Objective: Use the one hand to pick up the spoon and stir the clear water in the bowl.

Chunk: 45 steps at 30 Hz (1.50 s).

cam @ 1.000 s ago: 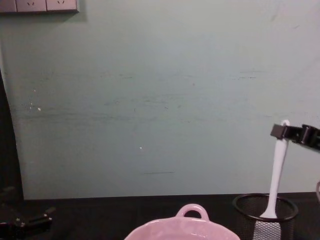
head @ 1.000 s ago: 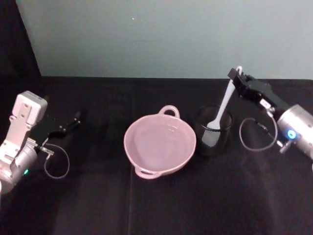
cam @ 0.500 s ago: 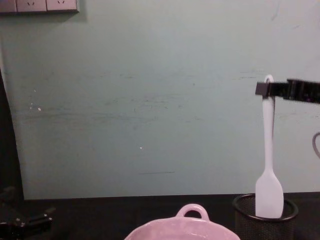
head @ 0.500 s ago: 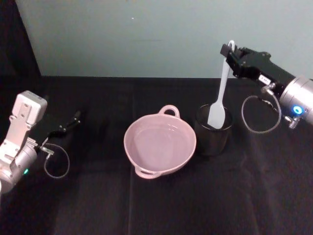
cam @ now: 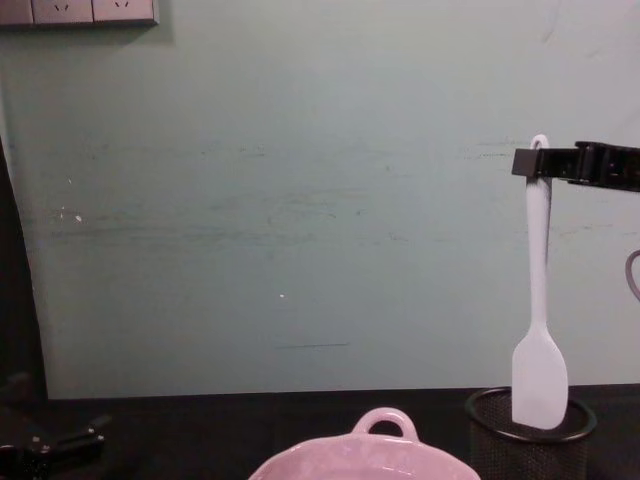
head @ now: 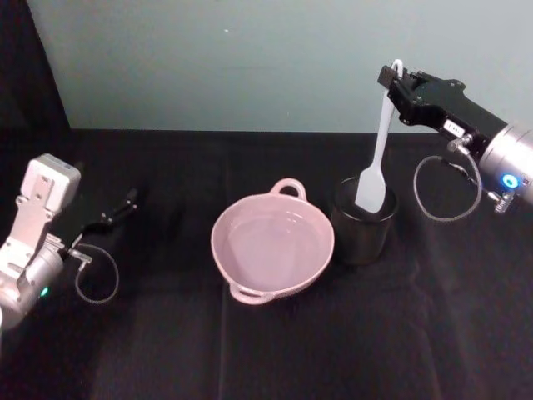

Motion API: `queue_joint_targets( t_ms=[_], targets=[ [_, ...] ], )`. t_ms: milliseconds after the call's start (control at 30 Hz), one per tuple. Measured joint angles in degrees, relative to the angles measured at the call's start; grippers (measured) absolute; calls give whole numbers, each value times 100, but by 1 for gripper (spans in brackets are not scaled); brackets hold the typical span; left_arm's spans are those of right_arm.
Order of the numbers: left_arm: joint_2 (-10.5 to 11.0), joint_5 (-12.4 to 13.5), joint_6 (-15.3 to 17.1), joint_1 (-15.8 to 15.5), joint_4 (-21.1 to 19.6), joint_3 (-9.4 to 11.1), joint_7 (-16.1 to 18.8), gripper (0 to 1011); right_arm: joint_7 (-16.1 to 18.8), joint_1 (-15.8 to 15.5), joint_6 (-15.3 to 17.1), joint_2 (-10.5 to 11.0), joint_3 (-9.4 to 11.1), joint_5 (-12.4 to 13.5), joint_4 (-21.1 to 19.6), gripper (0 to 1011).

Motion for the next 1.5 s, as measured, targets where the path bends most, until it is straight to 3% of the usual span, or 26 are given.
queue_joint_targets(
  t_ms=[533,733,1000,1233,1500],
  targets=[
    [0,0,0,0,0,0,0,1011,7,-102,-94,-17,103,-12,-186,113],
    [0,0,0,0,0,0,0,1011,188,182,-83,-197,-191,-201,-238,113],
    [0,0,0,0,0,0,0,1011,571,498,-178,-580,-710,-410,196,113],
    [0,0,0,0,0,0,0,1011,885,447,-592,-794,-960,-580,639,113],
    [0,0,0,0,0,0,0,1011,1258,181,-1069,-935,-1084,-681,986,113]
  ],
)
